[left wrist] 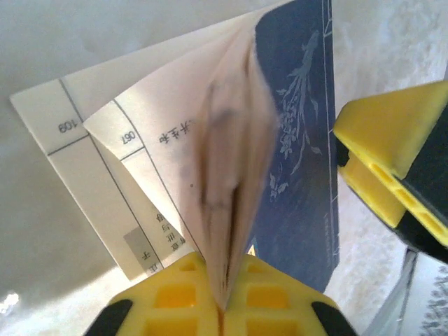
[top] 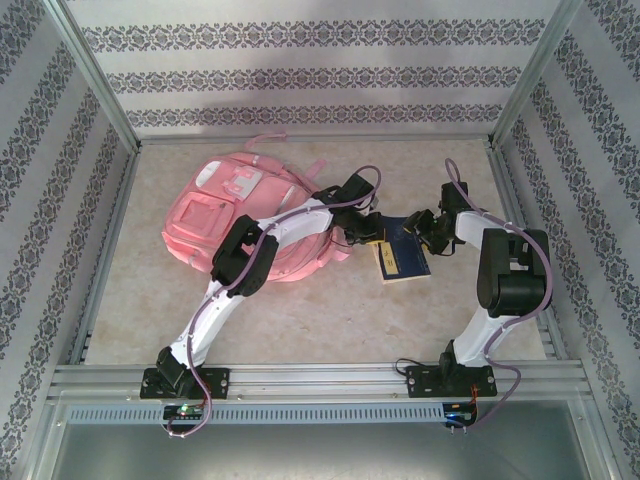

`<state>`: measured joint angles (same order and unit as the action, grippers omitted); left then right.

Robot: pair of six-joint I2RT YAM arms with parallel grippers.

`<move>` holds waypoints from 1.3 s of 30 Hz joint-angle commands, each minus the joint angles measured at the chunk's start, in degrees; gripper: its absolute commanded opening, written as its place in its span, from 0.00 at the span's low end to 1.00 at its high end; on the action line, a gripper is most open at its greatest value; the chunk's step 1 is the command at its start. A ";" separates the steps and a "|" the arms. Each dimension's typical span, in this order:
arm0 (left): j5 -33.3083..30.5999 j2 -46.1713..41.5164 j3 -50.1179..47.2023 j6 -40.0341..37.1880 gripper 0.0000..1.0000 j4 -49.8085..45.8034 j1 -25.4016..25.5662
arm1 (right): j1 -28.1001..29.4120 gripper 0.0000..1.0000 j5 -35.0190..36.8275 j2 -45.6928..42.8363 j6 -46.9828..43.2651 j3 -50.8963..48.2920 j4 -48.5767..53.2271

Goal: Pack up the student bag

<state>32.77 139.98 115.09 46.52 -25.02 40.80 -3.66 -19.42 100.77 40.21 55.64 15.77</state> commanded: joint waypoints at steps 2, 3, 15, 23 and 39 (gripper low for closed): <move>3.27 -3.30 -0.61 -2.07 0.00 3.35 1.22 | 0.41 0.63 -1.30 -0.74 0.07 -1.77 1.19; 3.26 -4.23 -1.26 -3.17 0.00 3.07 1.13 | 0.41 0.64 -0.31 -1.70 -0.16 -2.05 1.69; 9.57 -20.95 -16.80 -9.78 0.00 7.83 0.60 | 0.41 0.89 -5.31 -23.82 5.31 -17.25 -5.53; 10.86 -28.51 -21.26 -15.41 0.00 3.57 0.34 | 0.57 0.94 -22.43 -34.66 14.37 -32.53 -37.11; 11.73 -41.71 -25.06 -20.22 0.00 -0.82 -3.21 | 15.37 0.87 -31.41 -40.93 14.95 -29.58 -42.29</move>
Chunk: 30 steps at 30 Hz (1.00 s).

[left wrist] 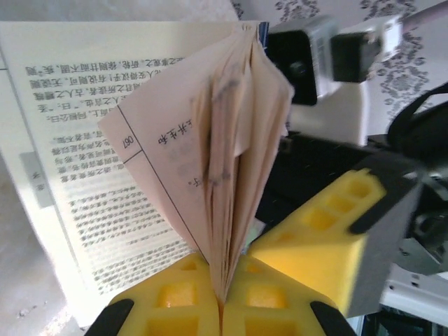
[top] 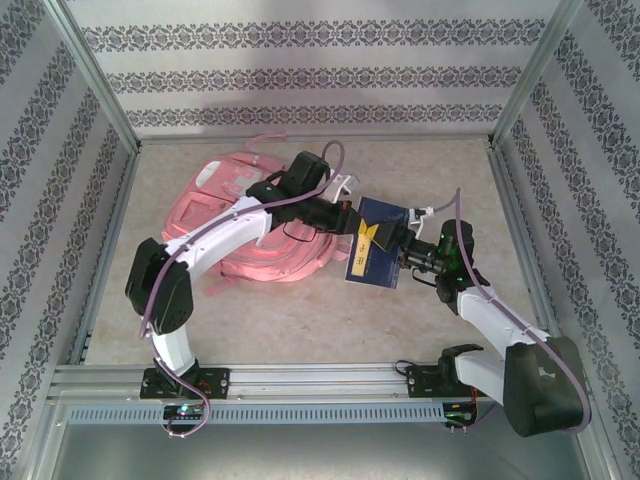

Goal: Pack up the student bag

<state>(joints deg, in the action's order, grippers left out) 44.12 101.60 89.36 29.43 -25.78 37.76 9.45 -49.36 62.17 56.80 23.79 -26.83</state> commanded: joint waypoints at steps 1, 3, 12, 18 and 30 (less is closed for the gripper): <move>0.16 -3.96 0.45 -3.39 0.00 -0.59 -0.38 | 2.41 0.85 -1.00 -2.89 -1.41 2.22 0.20; -0.46 -5.60 -0.43 -3.95 0.00 -1.65 -0.97 | 2.38 0.81 0.13 -4.33 -1.25 2.08 0.69; -1.37 -10.79 -6.72 -3.81 0.00 -1.58 -3.66 | 4.23 0.49 -0.08 -6.99 -0.61 2.25 0.29; -1.49 -11.87 -8.40 -3.45 0.00 -1.94 -3.66 | 7.25 0.03 0.26 -7.77 -2.32 3.87 2.16; -1.65 -19.25 -17.39 4.03 0.78 4.28 -5.63 | 9.30 0.00 -3.56 -14.20 -0.42 4.66 1.64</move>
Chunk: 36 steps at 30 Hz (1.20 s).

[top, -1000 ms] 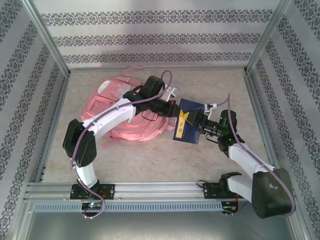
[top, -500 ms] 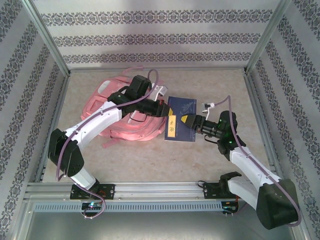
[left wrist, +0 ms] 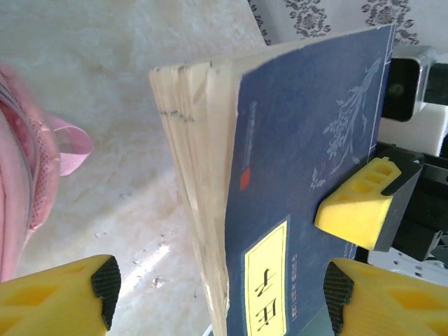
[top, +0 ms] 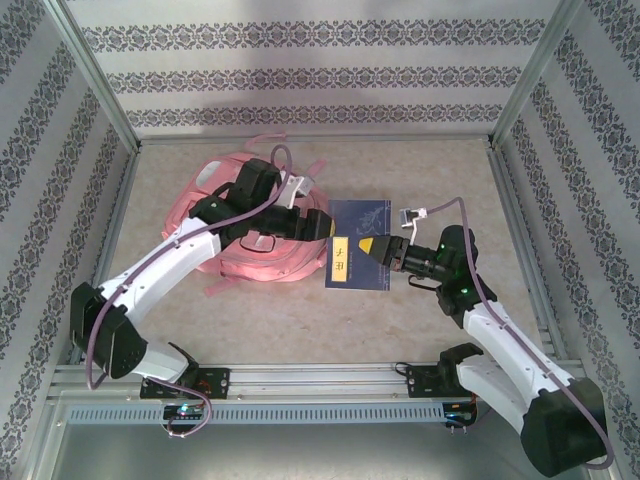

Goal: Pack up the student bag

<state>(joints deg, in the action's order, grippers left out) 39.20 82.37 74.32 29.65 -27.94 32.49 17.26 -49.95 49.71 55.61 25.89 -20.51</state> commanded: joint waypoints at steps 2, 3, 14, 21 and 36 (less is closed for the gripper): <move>7.34 -0.27 -4.71 6.85 0.77 12.90 -0.40 | 3.05 0.00 -3.22 -2.78 0.89 3.18 -4.89; 9.66 -0.40 -6.07 9.05 0.77 16.96 -0.45 | 3.72 0.00 -3.06 -3.47 0.90 3.44 -4.73; 17.86 -5.28 -15.45 23.27 0.16 45.78 -0.39 | 5.59 0.00 2.34 -8.14 -0.64 2.88 0.67; 13.75 -9.31 -18.55 25.35 0.00 51.54 -0.38 | 5.60 0.35 7.82 -9.85 -0.07 2.66 3.63; -23.32 -20.02 -30.45 34.61 0.00 67.95 4.67 | 14.13 0.96 38.87 -19.19 11.91 -7.74 -8.52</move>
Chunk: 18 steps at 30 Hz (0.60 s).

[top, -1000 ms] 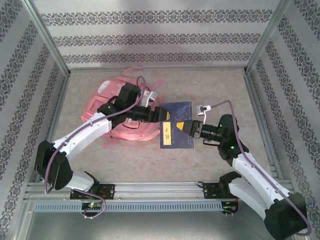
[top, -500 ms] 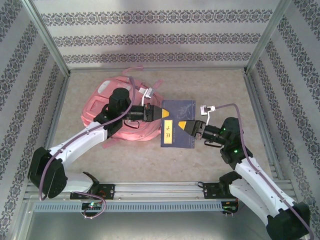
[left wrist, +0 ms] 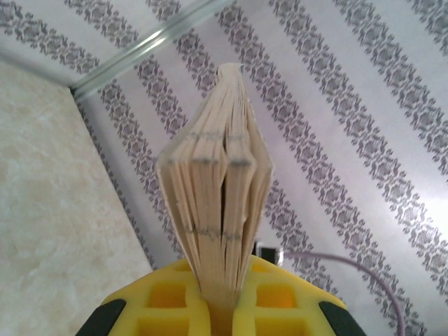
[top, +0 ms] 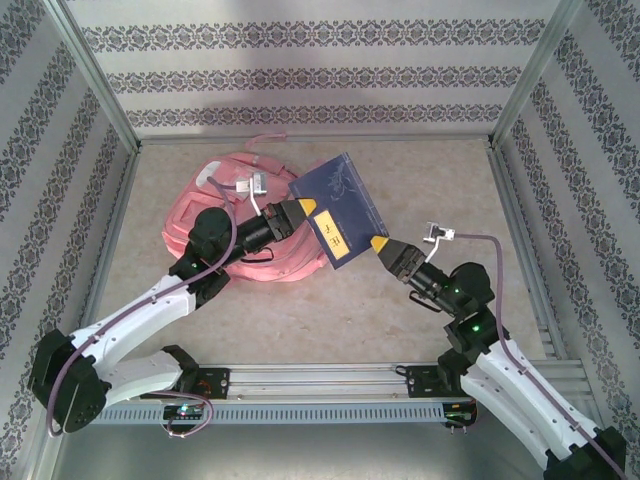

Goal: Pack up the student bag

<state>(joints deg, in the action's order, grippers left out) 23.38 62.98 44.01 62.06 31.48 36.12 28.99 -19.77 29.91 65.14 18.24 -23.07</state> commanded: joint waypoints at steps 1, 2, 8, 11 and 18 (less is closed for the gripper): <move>-7.48 0.03 -0.10 2.96 0.00 9.52 1.14 | 3.42 0.96 8.98 1.97 2.15 0.85 -5.87; -7.46 0.41 -0.11 3.50 0.00 10.04 1.30 | 4.12 0.95 8.95 3.42 1.73 1.09 -6.12; -8.74 1.97 -0.53 4.30 0.00 11.10 2.85 | 7.62 0.83 11.17 10.05 2.71 3.27 -12.96; -9.55 2.07 -1.08 4.41 0.00 10.88 3.47 | 8.20 0.74 11.33 11.84 2.23 4.98 -13.65; -11.41 2.89 -1.17 4.40 0.00 9.26 4.99 | 8.20 0.58 12.49 14.15 0.43 8.11 -13.10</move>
<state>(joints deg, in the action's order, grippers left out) 13.10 65.80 42.22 65.80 36.56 40.10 36.64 -8.91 43.48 67.11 23.97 -33.30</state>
